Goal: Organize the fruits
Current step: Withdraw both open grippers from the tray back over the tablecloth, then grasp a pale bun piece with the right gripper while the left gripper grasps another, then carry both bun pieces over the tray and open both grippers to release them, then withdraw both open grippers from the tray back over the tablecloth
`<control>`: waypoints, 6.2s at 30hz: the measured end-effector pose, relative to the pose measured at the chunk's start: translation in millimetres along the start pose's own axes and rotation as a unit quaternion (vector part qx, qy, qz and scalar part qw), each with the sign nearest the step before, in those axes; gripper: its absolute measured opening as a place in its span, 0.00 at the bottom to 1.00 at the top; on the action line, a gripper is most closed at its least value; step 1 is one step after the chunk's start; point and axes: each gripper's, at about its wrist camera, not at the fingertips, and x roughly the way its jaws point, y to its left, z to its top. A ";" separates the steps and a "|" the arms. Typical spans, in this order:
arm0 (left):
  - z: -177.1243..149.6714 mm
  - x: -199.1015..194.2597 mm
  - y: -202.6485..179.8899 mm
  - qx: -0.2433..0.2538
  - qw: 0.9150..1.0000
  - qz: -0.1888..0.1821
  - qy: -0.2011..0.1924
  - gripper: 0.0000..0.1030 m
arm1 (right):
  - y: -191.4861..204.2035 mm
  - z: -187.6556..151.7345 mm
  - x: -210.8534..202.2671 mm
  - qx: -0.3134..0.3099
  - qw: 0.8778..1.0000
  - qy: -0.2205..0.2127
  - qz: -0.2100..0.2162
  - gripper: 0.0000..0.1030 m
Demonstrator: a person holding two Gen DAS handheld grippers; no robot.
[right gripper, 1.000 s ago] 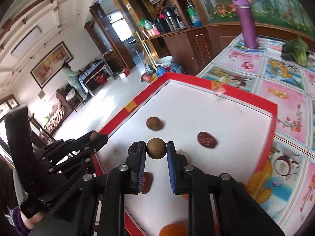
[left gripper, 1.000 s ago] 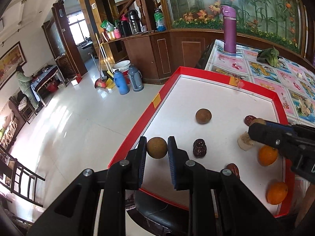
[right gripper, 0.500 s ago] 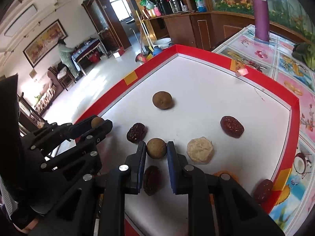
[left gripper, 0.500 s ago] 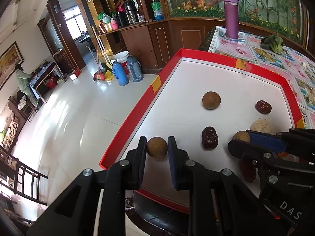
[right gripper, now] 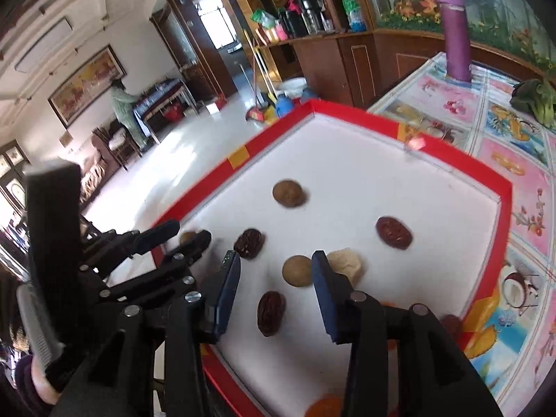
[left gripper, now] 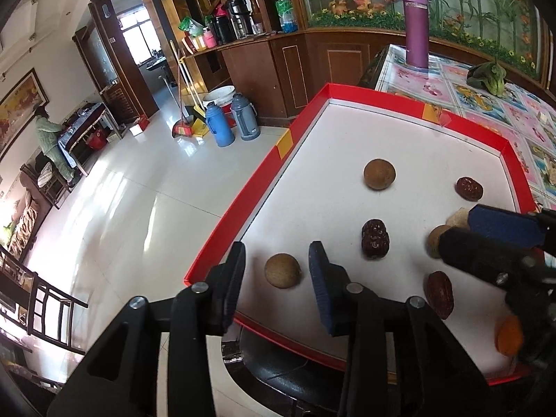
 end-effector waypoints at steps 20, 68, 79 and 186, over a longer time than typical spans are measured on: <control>42.2 -68.6 -150.0 0.081 0.984 -0.151 -0.051 0.60 | -215.8 -50.2 -127.9 0.094 0.980 -0.034 -0.170 0.47; 71.9 -10.1 -365.7 0.175 0.952 -0.251 -0.004 0.32 | -306.0 -30.4 -170.4 0.251 0.958 -0.082 -0.109 0.22; 68.3 -29.8 -360.4 0.165 0.956 -0.238 -0.038 0.26 | -299.5 -29.5 -165.8 0.238 0.962 -0.077 -0.111 0.22; 108.5 76.2 -104.8 0.093 0.995 -0.009 0.048 0.27 | -94.7 28.3 18.5 0.035 0.994 0.009 -0.108 0.22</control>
